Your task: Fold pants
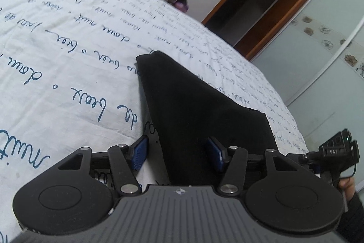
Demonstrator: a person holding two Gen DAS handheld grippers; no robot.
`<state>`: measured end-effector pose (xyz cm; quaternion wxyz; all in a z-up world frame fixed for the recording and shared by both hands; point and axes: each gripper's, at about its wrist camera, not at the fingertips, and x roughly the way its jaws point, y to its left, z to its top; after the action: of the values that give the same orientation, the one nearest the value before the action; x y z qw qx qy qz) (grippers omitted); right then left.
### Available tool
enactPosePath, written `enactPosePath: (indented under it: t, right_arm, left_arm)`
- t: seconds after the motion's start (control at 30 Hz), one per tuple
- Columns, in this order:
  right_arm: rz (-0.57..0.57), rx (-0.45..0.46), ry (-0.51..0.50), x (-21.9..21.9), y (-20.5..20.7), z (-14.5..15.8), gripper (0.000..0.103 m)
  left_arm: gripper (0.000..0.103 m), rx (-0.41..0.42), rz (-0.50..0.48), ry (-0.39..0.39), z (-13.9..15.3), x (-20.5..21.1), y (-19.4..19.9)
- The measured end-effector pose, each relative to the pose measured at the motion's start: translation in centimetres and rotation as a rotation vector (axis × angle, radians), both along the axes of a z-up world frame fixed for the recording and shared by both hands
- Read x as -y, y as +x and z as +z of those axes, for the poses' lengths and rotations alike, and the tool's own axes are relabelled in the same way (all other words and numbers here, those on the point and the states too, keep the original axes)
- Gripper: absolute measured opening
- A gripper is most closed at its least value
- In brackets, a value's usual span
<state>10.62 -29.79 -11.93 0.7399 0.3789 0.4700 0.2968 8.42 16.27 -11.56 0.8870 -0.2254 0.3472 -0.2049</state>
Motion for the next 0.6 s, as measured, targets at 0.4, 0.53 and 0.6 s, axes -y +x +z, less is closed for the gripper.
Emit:
enactPosePath:
  t: [0.4,0.53,0.6]
  right_arm:
    - [0.112,0.021,0.075,-4.8,1.5,1.7,0.088]
    - [0.134,0.035,0.047,-6.1,1.2,1.9,0.063]
    - [0.133,0.039,0.046,-6.4,0.9,1.6,0.060]
  left_arm:
    - [0.077,0.101,-0.032,0.048,-0.4,1.3,-1.0]
    - [0.079,0.102,-0.034,0.029,-0.6,1.1,-1.0]
    - [0.080,0.103,-0.037,0.025,-0.7,1.1,-0.9]
